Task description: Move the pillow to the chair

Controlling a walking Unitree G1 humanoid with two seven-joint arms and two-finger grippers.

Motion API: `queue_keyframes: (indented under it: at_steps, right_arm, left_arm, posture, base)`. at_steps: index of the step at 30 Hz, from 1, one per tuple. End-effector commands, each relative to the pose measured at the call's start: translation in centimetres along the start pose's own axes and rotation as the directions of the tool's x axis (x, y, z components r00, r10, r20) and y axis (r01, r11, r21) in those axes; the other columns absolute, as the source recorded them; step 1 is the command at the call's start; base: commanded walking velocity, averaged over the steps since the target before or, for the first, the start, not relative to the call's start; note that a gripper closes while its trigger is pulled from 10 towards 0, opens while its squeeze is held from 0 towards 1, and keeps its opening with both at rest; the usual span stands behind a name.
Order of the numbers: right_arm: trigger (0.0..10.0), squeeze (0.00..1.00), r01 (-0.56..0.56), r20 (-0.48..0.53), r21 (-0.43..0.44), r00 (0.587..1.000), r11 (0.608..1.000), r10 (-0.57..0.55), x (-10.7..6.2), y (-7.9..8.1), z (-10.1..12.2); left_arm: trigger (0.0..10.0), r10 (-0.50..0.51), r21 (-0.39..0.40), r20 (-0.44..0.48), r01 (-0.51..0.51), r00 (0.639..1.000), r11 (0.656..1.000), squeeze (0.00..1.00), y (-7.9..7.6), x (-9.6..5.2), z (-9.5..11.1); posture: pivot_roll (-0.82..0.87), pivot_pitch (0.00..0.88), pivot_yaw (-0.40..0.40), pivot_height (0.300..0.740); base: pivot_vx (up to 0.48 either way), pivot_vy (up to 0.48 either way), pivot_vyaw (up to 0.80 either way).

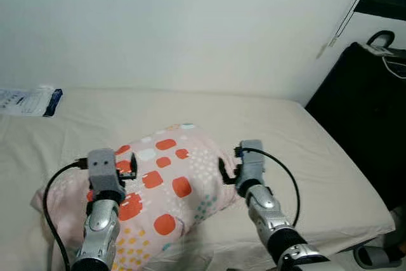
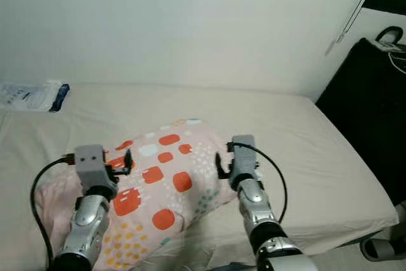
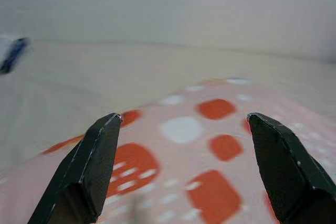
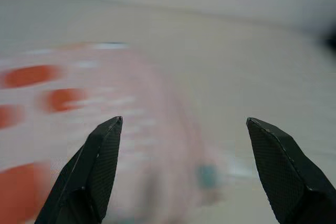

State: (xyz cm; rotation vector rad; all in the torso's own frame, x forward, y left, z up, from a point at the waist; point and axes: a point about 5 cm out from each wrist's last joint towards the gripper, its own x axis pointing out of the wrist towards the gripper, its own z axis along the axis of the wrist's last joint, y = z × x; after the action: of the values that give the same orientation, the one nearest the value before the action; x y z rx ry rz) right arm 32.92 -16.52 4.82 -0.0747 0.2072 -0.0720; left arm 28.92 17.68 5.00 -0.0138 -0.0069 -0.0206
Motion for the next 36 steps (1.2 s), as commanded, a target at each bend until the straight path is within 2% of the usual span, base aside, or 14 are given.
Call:
queue_keyframes:
  at_steps: [1, 2, 4, 7, 10, 12, 15, 16, 18, 20, 22, 24, 35, 36]
  right_arm:
    - [10.0, 0.0, 0.085, 0.012, -0.014, 0.996, 0.996, -0.085, -0.2, -1.3, -0.2]
    - [10.0, 0.0, 0.085, 0.012, -0.014, 0.996, 0.996, -0.085, -0.2, -1.3, -0.2]
    - [10.0, 0.0, 0.163, 0.039, -0.014, 0.986, 0.987, -0.162, -0.2, -2.4, 0.1]
    - [10.0, 0.0, 0.191, 0.061, -0.016, 0.98, 0.981, -0.19, -0.2, -2.9, 0.4]
    - [10.0, 0.0, 0.212, 0.09, -0.013, 0.973, 0.977, -0.21, -0.3, -3.6, 0.6]
    - [10.0, 0.0, 0.21, 0.093, -0.013, 0.974, 0.978, -0.208, -0.4, -3.6, 0.6]
    - [10.0, 0.0, 0.111, 0.108, 0.029, 0.988, 0.993, -0.114, -0.2, -2.4, 1.0]
    - [10.0, 0.0, 0.111, 0.108, 0.029, 0.988, 0.993, -0.114, -0.2, -2.4, 1.0]
    - [10.0, 0.0, -0.027, 0.13, 0.065, 0.991, 0.998, 0.019, -0.1, -0.8, 1.4]
    - [10.0, 0.0, -0.206, 0.143, 0.092, 0.971, 0.974, 0.191, 0.0, 1.7, 1.8]
    - [10.0, 0.0, -0.255, 0.155, 0.097, 0.959, 0.962, 0.238, -0.1, 2.4, 2.0]
    - [10.0, 0.0, -0.323, 0.18, 0.095, 0.936, 0.941, 0.303, -0.1, 3.3, 2.5]
    - [10.0, 0.0, -0.347, 0.157, 0.088, 0.931, 0.934, 0.331, 0.0, 3.5, 2.3]
    - [10.0, 0.0, -0.273, 0.102, 0.086, 0.959, 0.958, 0.264, 0.2, 2.7, 1.7]
  left_arm:
    - [10.0, -0.046, -0.005, 0.044, 0.046, 0.998, 0.999, 0.0, -0.9, 0.5, 0.8]
    - [10.0, -0.046, -0.005, 0.044, 0.046, 0.998, 0.999, 0.0, -0.9, 0.5, 0.8]
    - [10.0, -0.067, -0.032, 0.055, 0.069, 0.996, 0.997, 0.0, -1.5, 1.2, 1.2]
    - [10.0, -0.091, -0.047, 0.064, 0.094, 0.994, 0.995, 0.0, -2.1, 1.7, 1.5]
    - [10.0, -0.213, -0.088, 0.08, 0.22, 0.974, 0.972, 0.0, -4.5, 2.7, 2.3]
    - [10.0, -0.257, -0.068, 0.07, 0.262, 0.964, 0.963, 0.0, -5.3, 2.9, 2.3]
    - [10.0, -0.287, -0.032, 0.045, 0.288, 0.957, 0.957, 0.0, -5.9, 2.7, 1.9]
    - [10.0, -0.287, -0.032, 0.045, 0.288, 0.957, 0.957, 0.0, -5.9, 2.7, 1.9]
    - [10.0, -0.309, -0.009, 0.031, 0.31, 0.95, 0.951, 0.0, -6.3, 2.5, 1.5]
    - [10.0, -0.282, -0.021, 0.029, 0.283, 0.959, 0.959, 0.0, -6.0, 2.3, 1.3]
    - [10.0, -0.265, -0.029, 0.029, 0.266, 0.964, 0.963, 0.0, -5.9, 2.3, 1.3]
    - [10.0, -0.195, -0.055, 0.03, 0.197, 0.98, 0.979, 0.0, -5.0, 2.2, 1.2]
    - [10.0, -0.114, -0.043, 0.024, 0.115, 0.993, 0.992, 0.0, -3.7, 1.3, 0.6]
    - [10.0, -0.055, -0.035, 0.015, 0.055, 0.998, 0.998, 0.0, -3.0, 1.1, 0.4]
  posture:
    - [0.09, 0.0, -0.166, 0.74]
    - [0.09, 0.0, -0.166, 0.74]
    - [0.08, 0.0, -0.158, 0.74]
    - [0.08, 0.0, -0.157, 0.74]
    - [0.07, 0.0, -0.154, 0.74]
    - [0.06, 0.0, -0.15, 0.74]
    - [0.03, 0.0, -0.141, 0.74]
    - [0.03, 0.0, -0.141, 0.74]
    - [0.02, 0.0, -0.144, 0.74]
    - [0.03, 0.0, -0.152, 0.74]
    - [0.03, 0.0, -0.154, 0.74]
    - [0.03, 0.01, -0.168, 0.74]
    - [0.04, 0.023, -0.185, 0.74]
    - [0.05, 0.021, -0.191, 0.74]
  base:
    - [0.0, 0.0, 0.0]
    - [0.0, 0.0, 0.0]
    - [0.0, 0.0, 0.0]
    - [0.0, 0.0, 0.0]
    - [0.0, 0.0, 0.0]
    - [0.0, 0.0, 0.0]
    - [0.0, 0.0, 0.0]
    - [0.0, 0.0, 0.0]
    - [0.0, 0.0, 0.0]
    - [0.0, 0.0, 0.0]
    - [0.0, 0.0, 0.0]
    - [0.0, 0.0, 0.0]
    - [0.0, 0.0, 0.0]
    - [0.0, 0.0, 0.0]
